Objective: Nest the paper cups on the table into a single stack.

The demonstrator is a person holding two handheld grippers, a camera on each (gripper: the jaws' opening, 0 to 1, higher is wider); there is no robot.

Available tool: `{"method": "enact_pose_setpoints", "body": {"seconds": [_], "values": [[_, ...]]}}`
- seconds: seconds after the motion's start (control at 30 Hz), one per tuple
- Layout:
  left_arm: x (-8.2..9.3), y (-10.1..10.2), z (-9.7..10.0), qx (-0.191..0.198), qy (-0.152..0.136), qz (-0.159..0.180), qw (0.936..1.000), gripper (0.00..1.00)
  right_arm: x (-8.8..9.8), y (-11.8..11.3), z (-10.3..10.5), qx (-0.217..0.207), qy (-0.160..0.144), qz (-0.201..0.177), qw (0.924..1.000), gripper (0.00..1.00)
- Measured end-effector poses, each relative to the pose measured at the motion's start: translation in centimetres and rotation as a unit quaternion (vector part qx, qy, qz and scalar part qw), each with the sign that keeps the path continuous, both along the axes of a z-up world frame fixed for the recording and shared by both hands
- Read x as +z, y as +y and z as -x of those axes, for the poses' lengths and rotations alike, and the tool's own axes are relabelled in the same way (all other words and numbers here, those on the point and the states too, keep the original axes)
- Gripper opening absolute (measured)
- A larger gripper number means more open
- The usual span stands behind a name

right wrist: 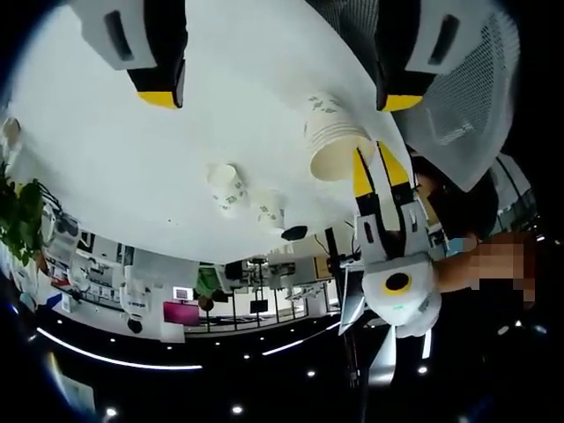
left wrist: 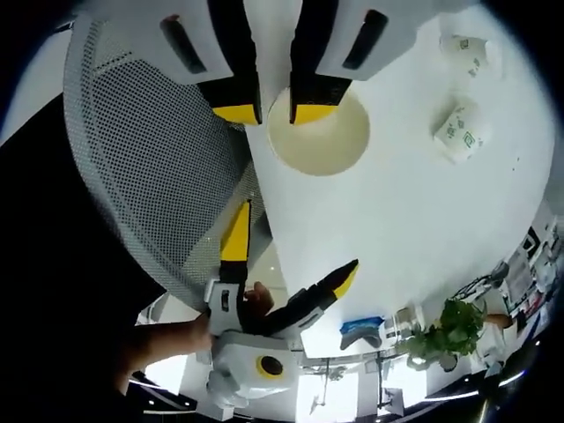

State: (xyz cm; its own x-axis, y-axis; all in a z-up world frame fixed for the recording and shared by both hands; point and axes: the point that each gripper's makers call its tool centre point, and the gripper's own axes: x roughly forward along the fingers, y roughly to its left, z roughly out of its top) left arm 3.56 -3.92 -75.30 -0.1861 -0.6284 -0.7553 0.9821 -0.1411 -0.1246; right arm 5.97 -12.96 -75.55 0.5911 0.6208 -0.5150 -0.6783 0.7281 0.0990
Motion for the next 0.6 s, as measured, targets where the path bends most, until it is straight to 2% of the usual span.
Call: {"method": "enact_pose_setpoints", "body": {"seconds": [0.33, 0.47, 0.6], "values": [[2.0, 0.2, -1.5, 0.045, 0.003, 0.044, 0.998, 0.16, 0.1, 0.0, -0.1, -0.002, -0.002, -0.001, 1.0, 0.91], [2.6, 0.1, -1.8, 0.066, 0.004, 0.058, 0.9961, 0.17, 0.1, -0.1, -0.2, -0.003, -0.001, -0.003, 1.0, 0.91], [3.5, 0.0, -1.9, 0.083, -0.001, 0.089, 0.9926, 0.19, 0.5, -0.1, -0.9, -0.003, -0.002, -0.006, 1.0, 0.9]]}}
